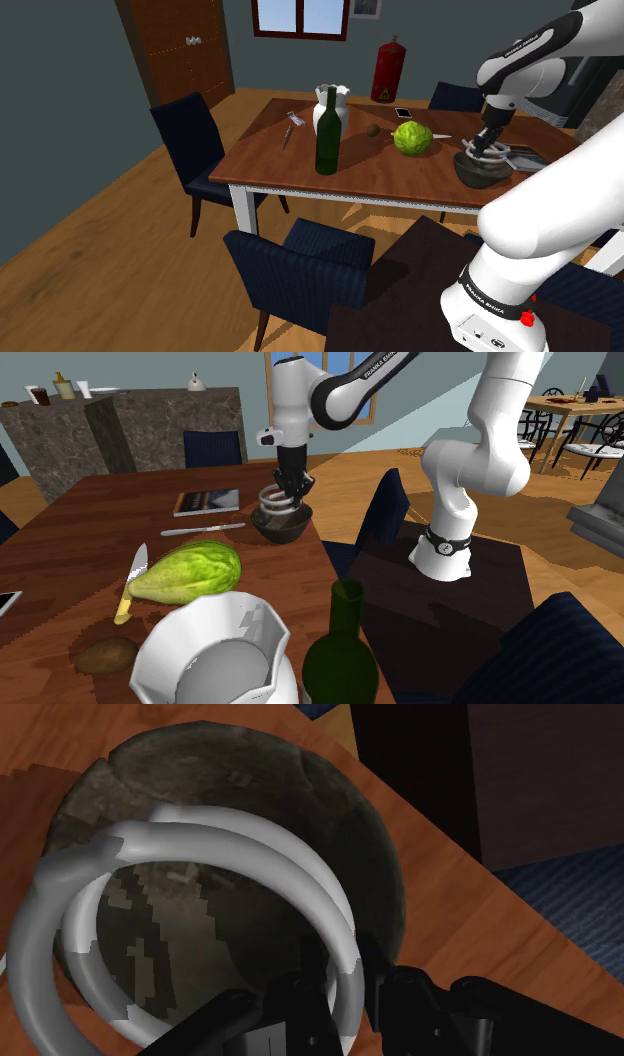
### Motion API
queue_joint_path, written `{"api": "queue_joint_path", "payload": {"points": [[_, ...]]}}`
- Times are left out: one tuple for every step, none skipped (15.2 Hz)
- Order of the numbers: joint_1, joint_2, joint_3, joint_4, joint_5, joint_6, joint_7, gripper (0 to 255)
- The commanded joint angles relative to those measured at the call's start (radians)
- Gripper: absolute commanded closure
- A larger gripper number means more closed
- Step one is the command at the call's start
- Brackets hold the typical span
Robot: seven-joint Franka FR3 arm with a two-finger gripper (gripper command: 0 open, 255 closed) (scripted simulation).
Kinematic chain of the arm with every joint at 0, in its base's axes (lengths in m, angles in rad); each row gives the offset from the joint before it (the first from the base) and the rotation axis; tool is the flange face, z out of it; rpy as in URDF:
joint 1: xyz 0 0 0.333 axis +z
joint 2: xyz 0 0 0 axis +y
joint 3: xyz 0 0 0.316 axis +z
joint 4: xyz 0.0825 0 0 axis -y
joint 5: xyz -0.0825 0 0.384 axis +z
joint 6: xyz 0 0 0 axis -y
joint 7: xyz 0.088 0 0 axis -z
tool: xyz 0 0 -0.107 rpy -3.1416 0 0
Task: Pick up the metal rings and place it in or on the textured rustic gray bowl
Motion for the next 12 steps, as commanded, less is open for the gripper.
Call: {"api": "queue_joint_path", "payload": {"points": [[0.003,0.016,-0.007,-0.016,0.006,0.031,-0.005,255],[0.005,0.026,-0.012,-0.023,0.010,0.047,-0.008,255],[0.007,0.036,-0.016,-0.029,0.014,0.062,-0.012,255],[0.009,0.046,-0.021,-0.036,0.019,0.078,-0.017,255],[0.009,0.046,-0.020,-0.036,0.019,0.077,-0.017,255],[0.009,0.046,-0.020,-0.036,0.019,0.078,-0.017,255],[0.009,0.046,-0.020,-0.036,0.019,0.078,-0.017,255],[0.009,0.046,-0.020,-0.036,0.019,0.078,-0.017,255],[0.009,0.046,-0.020,-0.036,0.019,0.078,-0.017,255],[0.009,0.046,-0.020,-0.036,0.019,0.078,-0.017,255],[0.009,0.046,-0.020,-0.036,0.019,0.078,-0.017,255],[0.009,0.046,-0.020,-0.036,0.019,0.078,-0.017,255]]}}
